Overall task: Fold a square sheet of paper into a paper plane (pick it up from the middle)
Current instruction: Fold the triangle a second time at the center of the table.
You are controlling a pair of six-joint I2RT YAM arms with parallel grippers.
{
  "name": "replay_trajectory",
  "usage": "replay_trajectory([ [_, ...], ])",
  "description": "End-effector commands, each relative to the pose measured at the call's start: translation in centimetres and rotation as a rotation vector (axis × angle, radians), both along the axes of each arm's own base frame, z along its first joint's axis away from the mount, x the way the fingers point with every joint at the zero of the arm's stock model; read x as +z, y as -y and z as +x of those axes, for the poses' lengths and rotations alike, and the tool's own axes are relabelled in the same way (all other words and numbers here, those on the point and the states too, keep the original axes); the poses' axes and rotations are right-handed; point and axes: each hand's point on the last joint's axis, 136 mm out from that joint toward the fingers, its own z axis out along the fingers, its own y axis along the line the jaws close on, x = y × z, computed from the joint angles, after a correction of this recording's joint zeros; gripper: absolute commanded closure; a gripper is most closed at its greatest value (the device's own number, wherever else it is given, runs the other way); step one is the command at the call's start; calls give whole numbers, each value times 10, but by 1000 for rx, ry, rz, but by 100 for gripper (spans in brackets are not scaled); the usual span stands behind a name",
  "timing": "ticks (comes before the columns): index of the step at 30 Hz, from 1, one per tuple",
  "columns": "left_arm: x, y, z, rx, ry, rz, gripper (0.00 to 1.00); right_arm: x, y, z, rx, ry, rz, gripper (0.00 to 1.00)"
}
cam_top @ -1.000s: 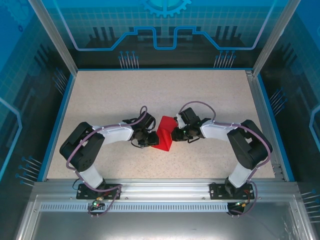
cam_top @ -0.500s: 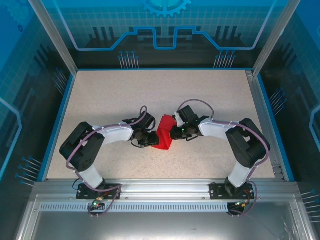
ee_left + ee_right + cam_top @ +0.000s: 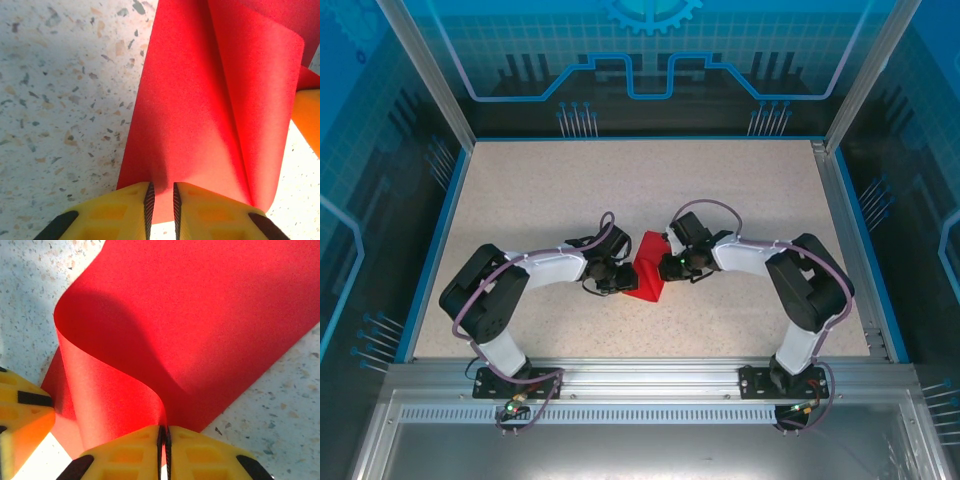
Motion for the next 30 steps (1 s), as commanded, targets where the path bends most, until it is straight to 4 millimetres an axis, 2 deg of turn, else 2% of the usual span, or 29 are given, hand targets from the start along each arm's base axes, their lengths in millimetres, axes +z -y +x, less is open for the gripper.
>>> replay_trajectory([
  [1, -4, -2, -3, -6, -36, 16, 77, -3, -3, -4, 24, -7, -34, 87],
  [30, -6, -3, -4, -7, -38, 18, 78, 2, 4, -2, 10, 24, -77, 87],
])
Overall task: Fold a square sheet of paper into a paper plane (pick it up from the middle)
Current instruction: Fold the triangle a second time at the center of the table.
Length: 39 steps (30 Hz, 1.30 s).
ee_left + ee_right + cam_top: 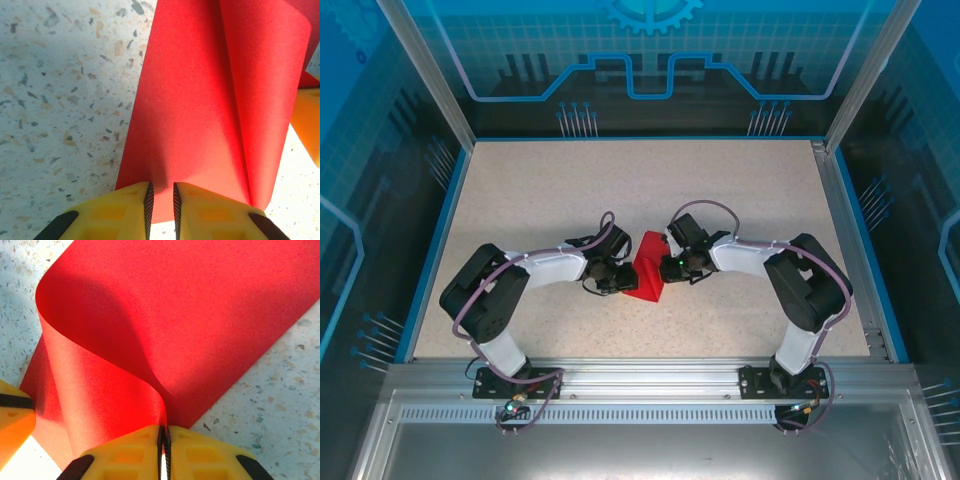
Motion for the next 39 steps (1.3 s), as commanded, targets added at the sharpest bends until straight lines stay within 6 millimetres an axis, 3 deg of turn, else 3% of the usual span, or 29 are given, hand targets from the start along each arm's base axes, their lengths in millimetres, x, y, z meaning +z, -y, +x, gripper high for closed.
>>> replay_trajectory([
  [1, -6, -4, -4, -5, -34, 21, 77, 5, -1, -2, 20, 5, -17, 87],
  [8, -6, -4, -4, -6, -34, 21, 78, 4, -2, -5, 16, -4, -20, 87],
  [16, -6, -4, -4, -5, -35, 21, 78, 16, 0, -3, 6, 25, -13, 87],
  [39, -8, -3, -4, -9, -40, 19, 77, 3, -7, -2, 20, -7, -8, 87],
])
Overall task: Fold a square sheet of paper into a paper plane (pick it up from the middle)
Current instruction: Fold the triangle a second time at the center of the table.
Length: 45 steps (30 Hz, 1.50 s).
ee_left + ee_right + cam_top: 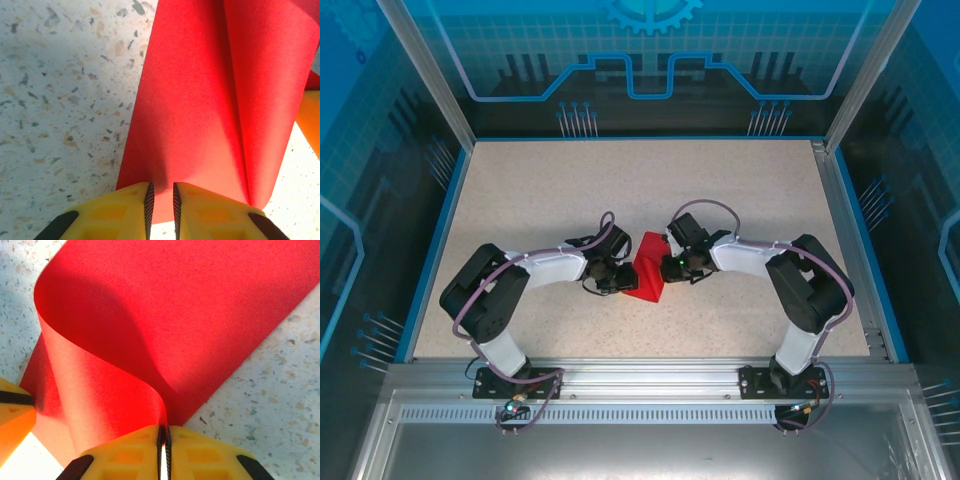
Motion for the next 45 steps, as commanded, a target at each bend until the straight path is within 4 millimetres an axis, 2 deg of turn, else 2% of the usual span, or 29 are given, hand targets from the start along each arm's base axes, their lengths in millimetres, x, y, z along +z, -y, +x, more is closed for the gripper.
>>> replay_trajectory([
  [1, -7, -2, -4, -10, -38, 18, 78, 0, -9, -2, 24, -8, 3, 87],
  [5, -7, -3, -4, -9, -38, 19, 77, 4, -10, -1, 25, 1, 7, 87],
  [20, -4, -2, -4, -8, -33, 12, 77, -14, -2, -4, 12, -37, -49, 87],
  [29, 15, -1, 3, 8, 18, -13, 75, -17, 4, -7, 6, -40, -72, 87],
  [32, 32, 5, 9, 22, 56, -73, 81, -19, 5, -8, 4, -43, -78, 87],
  [36, 55, 18, 23, 51, 72, -277, 99, -22, 6, -8, 2, -49, -82, 88],
  [40, 66, 30, 38, 70, 52, -474, 100, -23, 6, -8, 0, -47, -86, 88],
  [45, 62, 39, 43, 55, 30, -542, 100, -23, 6, -7, 1, -48, -91, 88],
])
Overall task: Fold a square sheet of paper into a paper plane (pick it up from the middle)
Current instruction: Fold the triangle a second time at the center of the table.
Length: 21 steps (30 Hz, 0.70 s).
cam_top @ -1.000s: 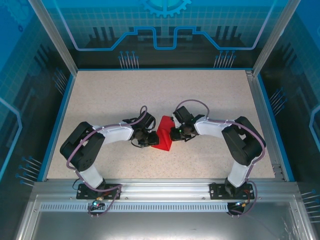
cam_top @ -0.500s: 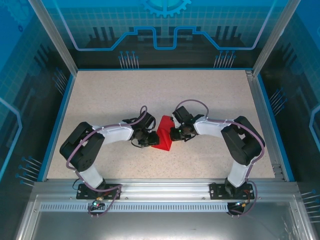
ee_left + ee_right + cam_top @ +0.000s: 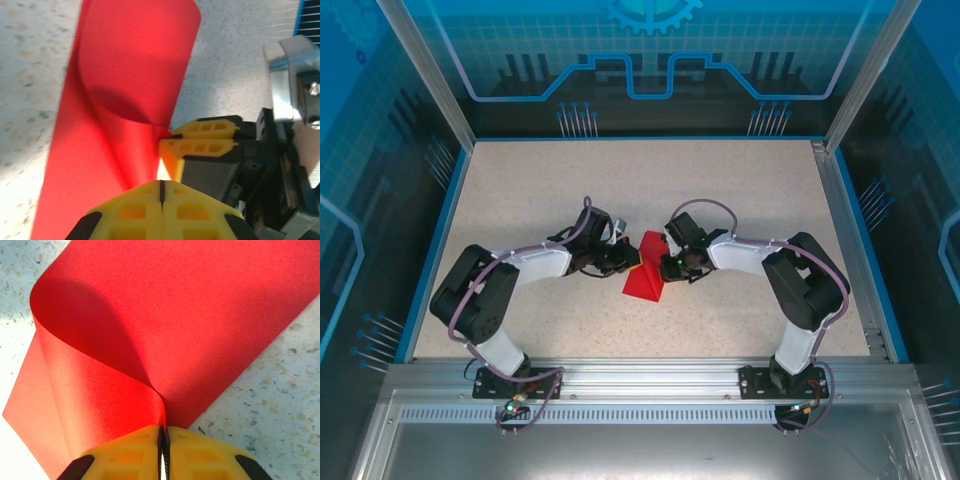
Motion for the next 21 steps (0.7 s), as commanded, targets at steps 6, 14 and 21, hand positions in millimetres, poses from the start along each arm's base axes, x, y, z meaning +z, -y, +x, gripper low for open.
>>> replay_trajectory([
  [6, -1, 19, -5, -66, -27, -135, 99, -17, 7, -9, 2, -45, -72, 88],
  [14, -21, 19, -3, -60, -56, -115, 98, -17, 8, -10, 4, -46, -77, 88],
  [21, -46, 18, -2, -48, -97, -72, 98, -17, 7, -10, -2, -47, -69, 88],
])
